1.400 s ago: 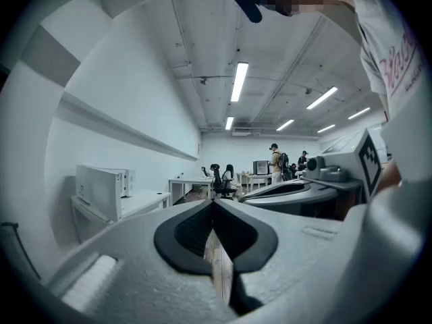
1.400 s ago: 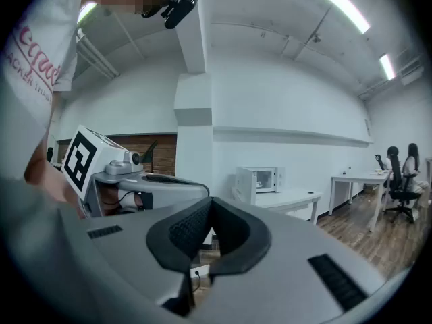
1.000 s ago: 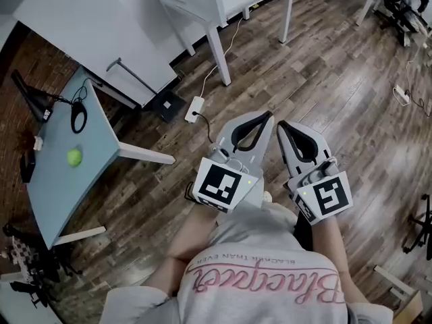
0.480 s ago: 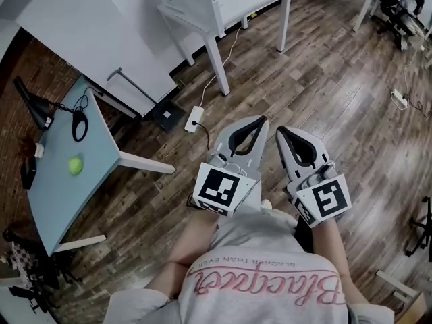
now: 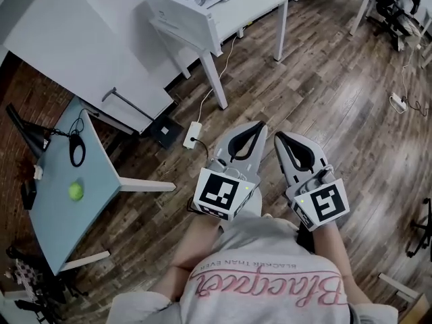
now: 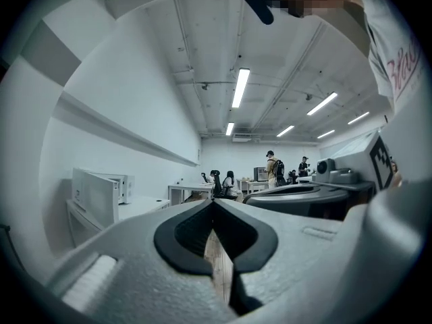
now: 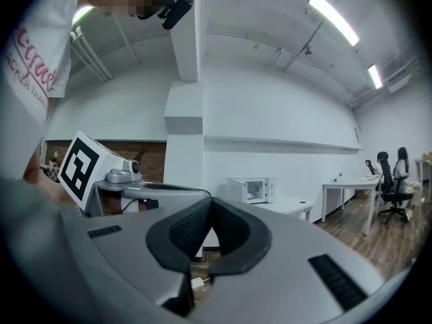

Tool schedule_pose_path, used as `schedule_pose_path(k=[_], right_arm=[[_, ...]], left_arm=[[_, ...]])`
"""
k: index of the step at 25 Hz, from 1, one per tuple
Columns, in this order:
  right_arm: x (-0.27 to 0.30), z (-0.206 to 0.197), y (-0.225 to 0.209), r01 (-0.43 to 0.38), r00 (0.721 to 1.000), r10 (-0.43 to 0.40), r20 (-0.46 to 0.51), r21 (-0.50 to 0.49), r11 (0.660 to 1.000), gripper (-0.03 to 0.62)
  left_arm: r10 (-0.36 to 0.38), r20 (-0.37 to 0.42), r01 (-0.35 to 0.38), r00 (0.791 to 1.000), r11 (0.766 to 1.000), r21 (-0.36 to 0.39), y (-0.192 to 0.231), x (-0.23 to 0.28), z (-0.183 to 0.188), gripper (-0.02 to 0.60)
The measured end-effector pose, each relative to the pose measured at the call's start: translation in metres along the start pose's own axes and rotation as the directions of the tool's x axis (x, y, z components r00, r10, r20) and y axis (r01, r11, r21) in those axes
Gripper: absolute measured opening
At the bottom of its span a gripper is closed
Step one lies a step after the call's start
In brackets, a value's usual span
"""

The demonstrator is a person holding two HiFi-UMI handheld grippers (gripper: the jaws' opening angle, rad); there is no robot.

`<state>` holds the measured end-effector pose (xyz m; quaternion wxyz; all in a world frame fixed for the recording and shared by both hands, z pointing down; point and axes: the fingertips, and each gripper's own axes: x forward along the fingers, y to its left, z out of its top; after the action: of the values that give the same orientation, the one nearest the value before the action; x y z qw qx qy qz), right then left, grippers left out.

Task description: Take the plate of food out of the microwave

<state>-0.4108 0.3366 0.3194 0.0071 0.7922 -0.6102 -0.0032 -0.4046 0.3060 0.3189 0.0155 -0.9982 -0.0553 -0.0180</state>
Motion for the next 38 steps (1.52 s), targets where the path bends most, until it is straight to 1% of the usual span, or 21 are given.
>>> schedule_pose_path(k=[2, 7, 12, 16, 19, 24, 27, 35, 38], right_arm=[[0.010, -0.001, -0.007, -0.006, 1.000, 0.006, -0.006, 0.008, 1.000, 0.011], [0.037, -0.002, -0.032, 0.007, 0.999, -0.007, -0.032, 0.016, 1.000, 0.011], [0.071, -0.007, -0.053, 0.008, 0.998, -0.008, -0.059, -0.002, 1.000, 0.011], [0.096, -0.010, -0.070, 0.017, 0.997, -0.017, -0.070, 0.000, 1.000, 0.011], [0.114, -0.012, -0.079, 0.022, 0.997, -0.022, -0.077, 0.000, 1.000, 0.012], [0.146, -0.010, -0.092, 0.037, 0.997, -0.036, -0.073, 0.008, 0.999, 0.011], [0.163, -0.008, -0.098, 0.047, 0.997, -0.046, -0.064, 0.011, 0.999, 0.011], [0.184, -0.012, -0.107, 0.069, 0.995, -0.068, -0.073, 0.010, 0.998, 0.011], [0.187, -0.013, -0.110, 0.078, 0.994, -0.077, -0.078, 0.009, 0.997, 0.011]], left_arm=[[-0.001, 0.005, 0.001, 1.000, 1.000, 0.002, 0.010, 0.011, 0.001, 0.006], [-0.015, -0.013, 0.015, 1.000, 1.000, -0.007, 0.034, 0.042, -0.001, 0.006], [-0.035, -0.025, 0.035, 0.999, 0.999, 0.002, 0.057, 0.070, -0.007, 0.005], [-0.026, -0.040, 0.025, 0.999, 0.999, -0.030, 0.082, 0.088, -0.012, 0.006], [-0.025, -0.036, 0.024, 0.999, 0.999, -0.039, 0.102, 0.099, -0.013, 0.006], [-0.044, -0.032, 0.043, 0.999, 0.998, -0.041, 0.128, 0.117, -0.010, 0.006], [-0.051, -0.030, 0.049, 0.998, 0.997, -0.058, 0.142, 0.126, -0.012, 0.006], [-0.066, -0.001, 0.066, 0.998, 0.993, -0.098, 0.163, 0.138, -0.011, 0.008], [-0.067, 0.006, 0.068, 0.998, 0.993, -0.099, 0.167, 0.142, -0.011, 0.008]])
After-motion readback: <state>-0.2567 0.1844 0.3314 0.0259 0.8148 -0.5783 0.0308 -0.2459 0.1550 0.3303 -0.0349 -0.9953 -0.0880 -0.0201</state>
